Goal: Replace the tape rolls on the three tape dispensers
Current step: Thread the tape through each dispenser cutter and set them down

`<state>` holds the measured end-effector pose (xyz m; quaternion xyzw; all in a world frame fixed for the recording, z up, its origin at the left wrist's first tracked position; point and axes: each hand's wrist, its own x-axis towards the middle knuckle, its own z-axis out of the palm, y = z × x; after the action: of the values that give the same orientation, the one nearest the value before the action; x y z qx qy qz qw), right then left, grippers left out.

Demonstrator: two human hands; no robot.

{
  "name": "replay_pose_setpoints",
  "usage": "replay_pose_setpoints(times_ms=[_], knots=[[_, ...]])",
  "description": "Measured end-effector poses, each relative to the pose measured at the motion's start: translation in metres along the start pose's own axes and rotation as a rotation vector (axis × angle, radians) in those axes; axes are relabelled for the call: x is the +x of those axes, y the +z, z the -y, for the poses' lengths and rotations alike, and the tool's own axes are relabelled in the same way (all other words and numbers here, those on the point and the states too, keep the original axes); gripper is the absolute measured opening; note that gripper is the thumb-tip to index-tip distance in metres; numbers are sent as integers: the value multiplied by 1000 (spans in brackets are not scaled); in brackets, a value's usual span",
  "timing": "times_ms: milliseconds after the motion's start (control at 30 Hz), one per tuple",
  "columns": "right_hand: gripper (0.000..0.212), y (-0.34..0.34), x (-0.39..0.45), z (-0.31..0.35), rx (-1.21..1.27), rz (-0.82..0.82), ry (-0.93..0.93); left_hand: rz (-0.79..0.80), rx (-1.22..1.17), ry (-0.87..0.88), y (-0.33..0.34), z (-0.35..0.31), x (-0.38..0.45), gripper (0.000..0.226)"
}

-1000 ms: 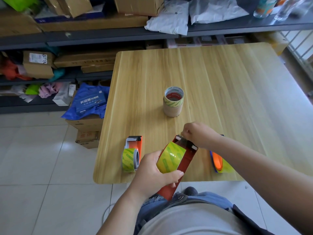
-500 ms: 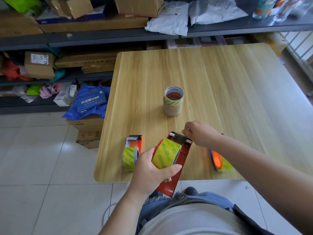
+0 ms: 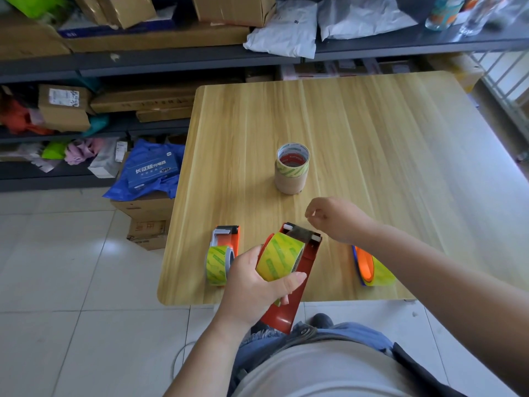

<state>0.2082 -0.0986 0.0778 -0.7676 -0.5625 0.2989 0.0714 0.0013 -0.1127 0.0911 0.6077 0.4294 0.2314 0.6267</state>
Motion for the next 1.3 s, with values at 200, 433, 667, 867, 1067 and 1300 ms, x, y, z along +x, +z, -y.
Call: replay_pose_setpoints(times_ms=[200,433,667,867,1067,1300], knots=[[34,-6,-5,-3,776,25,-14,36,5,12,-3,1,-1,39],[15,-14,-7,-3,1255,73,-23,66,36,4,-4,-6,-3,34],[33,-9,-1,-2,787,82,139,-20,-20,27,-1,-7,0,59],[27,-5,5,-2,623,162,252,-2,25,45,0,-8,-2,53],[15,-3,12,-4,602,239,294,34,86,49,0,-10,-5,45],[14,-3,20,-4,620,341,372,30,129,29,4,-5,-6,40]])
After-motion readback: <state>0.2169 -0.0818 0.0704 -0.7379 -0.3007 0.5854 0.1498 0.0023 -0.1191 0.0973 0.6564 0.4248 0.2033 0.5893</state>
